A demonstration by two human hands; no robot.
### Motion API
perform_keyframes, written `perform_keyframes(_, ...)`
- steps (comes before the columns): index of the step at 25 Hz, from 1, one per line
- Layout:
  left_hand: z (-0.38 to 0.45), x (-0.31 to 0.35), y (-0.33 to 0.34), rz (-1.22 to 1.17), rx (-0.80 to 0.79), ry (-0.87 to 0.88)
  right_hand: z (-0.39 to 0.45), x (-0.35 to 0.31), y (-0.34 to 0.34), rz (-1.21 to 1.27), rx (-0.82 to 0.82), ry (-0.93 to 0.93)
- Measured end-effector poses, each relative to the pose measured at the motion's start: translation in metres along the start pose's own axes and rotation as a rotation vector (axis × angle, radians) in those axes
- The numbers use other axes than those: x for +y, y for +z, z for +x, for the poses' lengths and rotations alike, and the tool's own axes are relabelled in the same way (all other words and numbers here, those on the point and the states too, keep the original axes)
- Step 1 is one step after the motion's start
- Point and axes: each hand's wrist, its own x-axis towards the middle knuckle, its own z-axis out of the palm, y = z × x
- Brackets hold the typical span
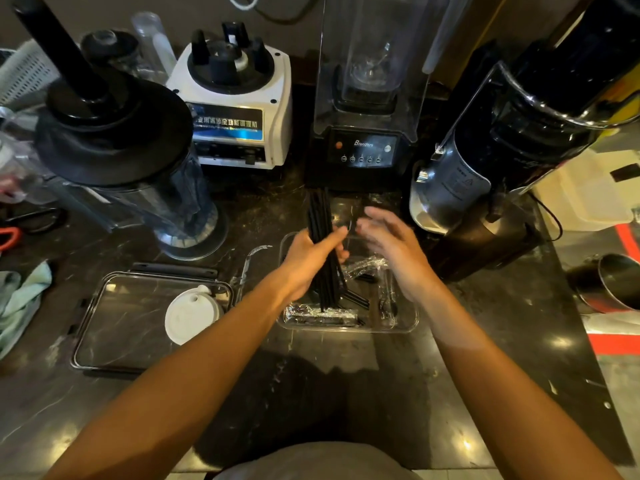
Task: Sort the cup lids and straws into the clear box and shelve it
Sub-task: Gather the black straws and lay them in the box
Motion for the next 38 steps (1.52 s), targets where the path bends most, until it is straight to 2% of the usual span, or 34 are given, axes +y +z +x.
perform_keyframes(4, -0.003, 0.022, -0.008, -0.288, 0.035, 0.080, -0.017, 0.002, 0.004, -0.185, -0.333, 0.119)
perform_keyframes(9, -0.029, 0.045, -0.028, -0.471, 0.011, 0.139, -0.013, -0.009, 0.055, -0.375, -0.325, -0.006)
perform_keyframes(16, -0.087, 0.051, -0.107, -0.432, 0.172, 0.250, -0.004, -0.050, 0.141, -0.267, -0.563, -0.012)
perform_keyframes(20, -0.116, 0.039, -0.140, -0.431, 0.315, 0.295, -0.006, -0.058, 0.200, -0.396, -0.739, -0.081)
perform_keyframes(25, -0.140, 0.014, -0.190, -0.483, 0.368, 0.285, -0.017, -0.054, 0.245, -0.545, -0.810, -0.134)
perform_keyframes(26, -0.145, 0.010, -0.199, -0.477, 0.386, 0.284, -0.014, -0.054, 0.253, -0.614, -0.815, -0.167)
perform_keyframes(28, -0.155, 0.002, -0.224, -0.438, 0.524, 0.279, -0.002, -0.055, 0.270, -0.852, -0.811, -0.307)
perform_keyframes(31, -0.172, -0.012, -0.268, -0.226, 0.824, 0.216, 0.023, -0.060, 0.294, -1.151, -0.812, -0.487)
perform_keyframes(33, -0.183, -0.027, -0.298, 0.016, 0.905, 0.178, 0.041, -0.057, 0.311, -1.302, -0.840, -0.576)
perform_keyframes(34, -0.187, -0.036, -0.309, 0.197, 0.899, 0.190, 0.049, -0.054, 0.318, -1.375, -0.857, -0.625)
perform_keyframes(36, -0.186, -0.042, -0.323, 0.744, 0.820, 0.204, 0.061, -0.048, 0.331, -1.485, -0.896, -0.705)
perform_keyframes(38, -0.178, -0.040, -0.324, 1.201, 0.673, 0.104, 0.067, -0.043, 0.347, -1.521, -0.953, -0.737)
